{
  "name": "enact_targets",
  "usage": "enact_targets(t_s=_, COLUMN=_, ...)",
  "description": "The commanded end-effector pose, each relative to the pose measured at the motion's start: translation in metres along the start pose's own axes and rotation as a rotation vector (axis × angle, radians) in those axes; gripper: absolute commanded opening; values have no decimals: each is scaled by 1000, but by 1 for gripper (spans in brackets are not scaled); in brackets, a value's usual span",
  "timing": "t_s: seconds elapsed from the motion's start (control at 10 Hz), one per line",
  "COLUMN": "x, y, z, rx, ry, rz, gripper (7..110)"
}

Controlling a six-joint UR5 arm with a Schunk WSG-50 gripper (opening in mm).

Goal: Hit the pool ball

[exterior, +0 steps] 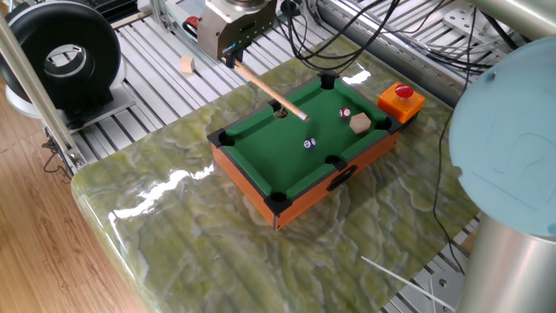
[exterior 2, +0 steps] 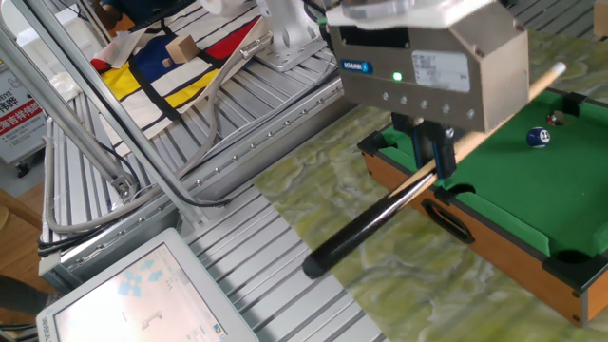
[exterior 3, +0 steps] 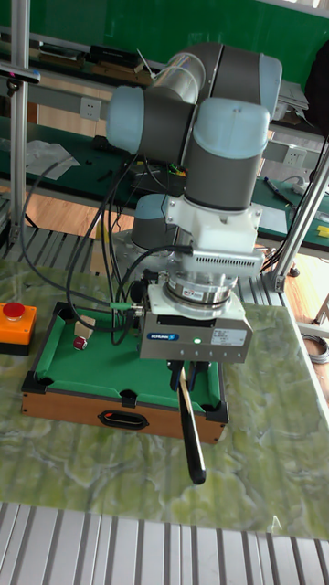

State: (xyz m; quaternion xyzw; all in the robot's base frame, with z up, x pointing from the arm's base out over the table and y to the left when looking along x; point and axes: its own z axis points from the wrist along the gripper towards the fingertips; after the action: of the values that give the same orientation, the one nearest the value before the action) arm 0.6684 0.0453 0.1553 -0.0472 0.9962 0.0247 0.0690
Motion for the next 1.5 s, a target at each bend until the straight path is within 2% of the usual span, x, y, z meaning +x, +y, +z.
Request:
enact_targets(t_s=0.0, x=-3, y=-1, z=19, rx=3, ry=14, rz=7, gripper=7)
enact_targets(t_s=0.4, x=-3, y=-4, z=34, rx=15, ry=20, rz=16, gripper=7)
enact_targets(t_s=0.7, x=-4, y=-2, z=34, rx=19, ry=24, rz=10, gripper=7)
enact_targets(t_s=0.9, x=-4, y=-6, z=33, rx=40, ry=24, rz=-4, gripper=7)
enact_targets(t_s=1.0, x=-6, y=-1, z=30, rx=44, ry=21, rz=-3, gripper=7)
enact_targets(t_s=1.4, x=-5, y=11, z=19, rx=15, ry=23, rz=15, gripper=7)
